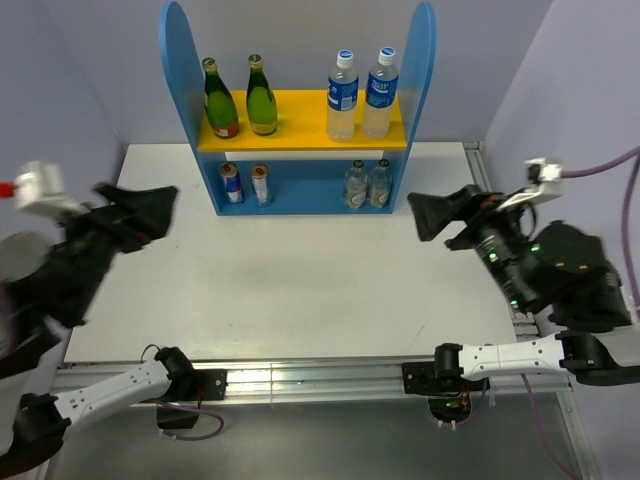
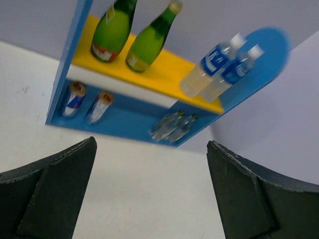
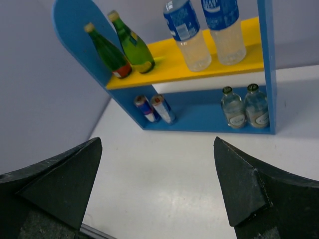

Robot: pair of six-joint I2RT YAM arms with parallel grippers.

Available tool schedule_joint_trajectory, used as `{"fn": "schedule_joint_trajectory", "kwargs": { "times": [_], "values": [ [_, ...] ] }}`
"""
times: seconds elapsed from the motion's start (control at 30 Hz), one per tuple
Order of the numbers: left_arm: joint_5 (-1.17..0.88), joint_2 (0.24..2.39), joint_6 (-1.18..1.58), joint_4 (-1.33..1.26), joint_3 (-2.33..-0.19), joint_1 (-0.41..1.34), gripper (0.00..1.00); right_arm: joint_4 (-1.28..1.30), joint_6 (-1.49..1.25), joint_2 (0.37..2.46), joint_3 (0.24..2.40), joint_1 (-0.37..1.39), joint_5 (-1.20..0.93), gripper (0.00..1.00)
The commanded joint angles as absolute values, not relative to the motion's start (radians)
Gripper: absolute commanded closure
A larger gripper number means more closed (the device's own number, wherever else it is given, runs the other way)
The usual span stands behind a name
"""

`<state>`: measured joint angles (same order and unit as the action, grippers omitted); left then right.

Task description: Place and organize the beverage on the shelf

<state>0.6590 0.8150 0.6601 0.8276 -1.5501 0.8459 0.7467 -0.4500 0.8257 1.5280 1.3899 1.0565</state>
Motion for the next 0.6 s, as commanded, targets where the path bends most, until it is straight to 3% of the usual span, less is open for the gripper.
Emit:
{"fn": "schedule_joint_trajectory", "kwargs": {
  "times": [0.0,0.17,0.57],
  "values": [
    [0.591,0.769,0.584,0.994,-1.649,0.848,0.01,0.865,-0.361,0.850,1.684,1.396,1.017,0.00],
    [0.597,0.712,0.537,1.005,-1.622,0.848,0.01,0.926,-0.348,0.868,1.824,1.394,0.910,0.00],
    [0.632,0.629,0.483,0.905,-1.529,0.848,0.01,1.023,-0.413,0.858,1.841,1.396,0.853,0.00]
  ]
}}
